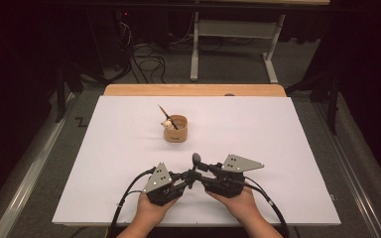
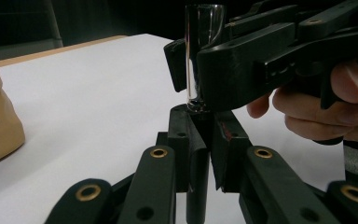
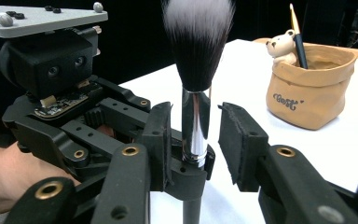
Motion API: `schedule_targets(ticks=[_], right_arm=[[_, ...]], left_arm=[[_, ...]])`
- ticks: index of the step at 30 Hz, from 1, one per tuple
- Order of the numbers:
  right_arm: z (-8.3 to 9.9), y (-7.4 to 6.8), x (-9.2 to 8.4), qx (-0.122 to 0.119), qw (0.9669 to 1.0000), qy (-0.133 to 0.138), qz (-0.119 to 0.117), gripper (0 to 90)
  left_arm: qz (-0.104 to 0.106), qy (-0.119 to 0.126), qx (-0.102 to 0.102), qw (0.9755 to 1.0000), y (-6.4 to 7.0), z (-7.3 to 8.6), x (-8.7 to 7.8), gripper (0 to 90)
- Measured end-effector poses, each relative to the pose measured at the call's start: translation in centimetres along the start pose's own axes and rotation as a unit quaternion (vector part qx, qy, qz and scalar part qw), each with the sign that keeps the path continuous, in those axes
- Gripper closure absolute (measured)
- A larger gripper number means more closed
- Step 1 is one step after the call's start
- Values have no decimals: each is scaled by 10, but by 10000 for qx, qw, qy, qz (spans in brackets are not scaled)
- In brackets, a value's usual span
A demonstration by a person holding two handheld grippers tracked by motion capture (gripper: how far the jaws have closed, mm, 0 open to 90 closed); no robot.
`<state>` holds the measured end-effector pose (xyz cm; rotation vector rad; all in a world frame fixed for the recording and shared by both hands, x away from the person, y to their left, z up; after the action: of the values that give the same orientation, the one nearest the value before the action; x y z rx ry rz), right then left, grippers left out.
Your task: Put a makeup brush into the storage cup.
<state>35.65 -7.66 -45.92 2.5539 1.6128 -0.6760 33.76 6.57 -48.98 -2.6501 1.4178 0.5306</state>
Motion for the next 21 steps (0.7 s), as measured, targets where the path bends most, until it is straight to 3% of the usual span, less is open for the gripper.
schedule_targets(ticks=[21], right_arm=[[-2, 1, -2, 35, 10000, 25, -43, 474]], left_arm=[[-87, 30, -97, 9999, -7, 1, -3, 793]])
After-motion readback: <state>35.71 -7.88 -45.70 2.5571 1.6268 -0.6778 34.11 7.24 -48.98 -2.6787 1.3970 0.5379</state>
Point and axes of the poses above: each handheld gripper's, and its own axes: x roughly forward along the jaws, z roughly out of its underside, y roughly to its right, the point moved 5 cm from there along x, roughly forward along the jaws, and after that the axes turned 6 degrees about -y, right-handed, at the moved point
